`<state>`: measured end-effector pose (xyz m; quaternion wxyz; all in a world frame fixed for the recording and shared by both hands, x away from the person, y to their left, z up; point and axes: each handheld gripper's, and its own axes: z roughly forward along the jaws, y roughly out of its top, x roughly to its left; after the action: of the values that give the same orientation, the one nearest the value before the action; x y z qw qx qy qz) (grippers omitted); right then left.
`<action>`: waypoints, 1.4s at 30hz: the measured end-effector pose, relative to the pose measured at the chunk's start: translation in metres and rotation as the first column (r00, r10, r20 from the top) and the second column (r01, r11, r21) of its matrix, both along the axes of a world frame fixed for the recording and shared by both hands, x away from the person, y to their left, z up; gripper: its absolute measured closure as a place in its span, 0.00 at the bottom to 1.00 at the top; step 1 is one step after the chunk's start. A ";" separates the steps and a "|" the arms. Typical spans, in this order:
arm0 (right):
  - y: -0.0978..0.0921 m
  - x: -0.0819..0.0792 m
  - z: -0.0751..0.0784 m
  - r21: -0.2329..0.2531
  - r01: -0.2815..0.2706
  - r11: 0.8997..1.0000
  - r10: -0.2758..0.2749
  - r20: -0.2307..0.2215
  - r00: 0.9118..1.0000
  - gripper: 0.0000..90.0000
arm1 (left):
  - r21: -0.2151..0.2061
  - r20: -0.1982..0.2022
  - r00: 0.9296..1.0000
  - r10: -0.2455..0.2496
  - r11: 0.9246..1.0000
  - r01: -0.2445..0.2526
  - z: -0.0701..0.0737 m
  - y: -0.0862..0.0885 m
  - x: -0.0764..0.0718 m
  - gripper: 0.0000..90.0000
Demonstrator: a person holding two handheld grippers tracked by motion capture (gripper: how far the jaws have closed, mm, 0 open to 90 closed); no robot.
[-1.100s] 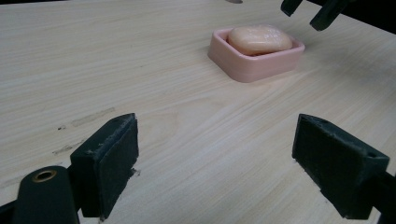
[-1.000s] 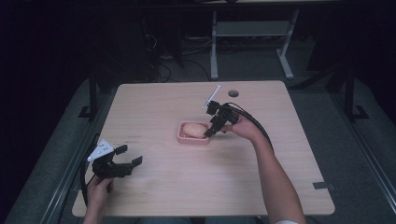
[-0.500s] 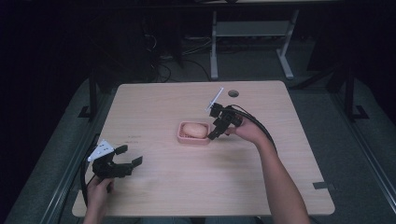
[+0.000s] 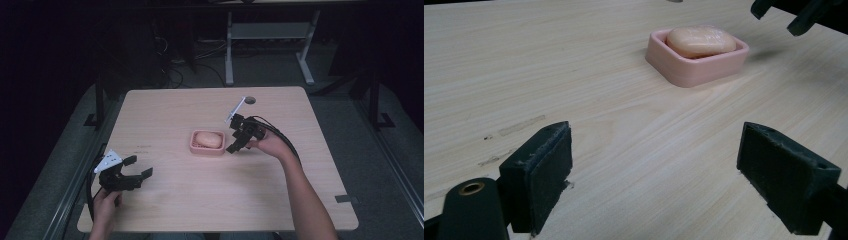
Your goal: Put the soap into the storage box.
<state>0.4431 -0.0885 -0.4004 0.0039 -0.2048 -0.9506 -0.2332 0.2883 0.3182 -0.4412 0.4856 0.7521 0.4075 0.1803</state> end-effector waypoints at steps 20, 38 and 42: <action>-0.034 -0.025 -0.003 0.024 0.035 0.999 -0.036 0.014 0.999 0.29 | -0.001 0.003 1.000 -0.003 1.000 0.003 -0.001 -0.002 0.000 0.16; -0.058 -0.044 -0.010 0.033 0.061 0.998 -0.061 0.019 0.998 0.29 | 0.005 0.000 1.000 -0.008 1.000 0.008 -0.001 -0.003 0.000 0.16; -0.062 -0.049 -0.013 0.027 0.067 0.997 -0.067 0.009 0.998 0.29 | 0.007 -0.001 1.000 -0.010 1.000 0.010 -0.001 -0.003 0.000 0.16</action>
<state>0.3943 -0.1505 -0.4133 -0.0059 -0.2354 -0.9400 -0.2470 0.2881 0.3156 -0.4422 0.4835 0.7559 0.4034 0.1792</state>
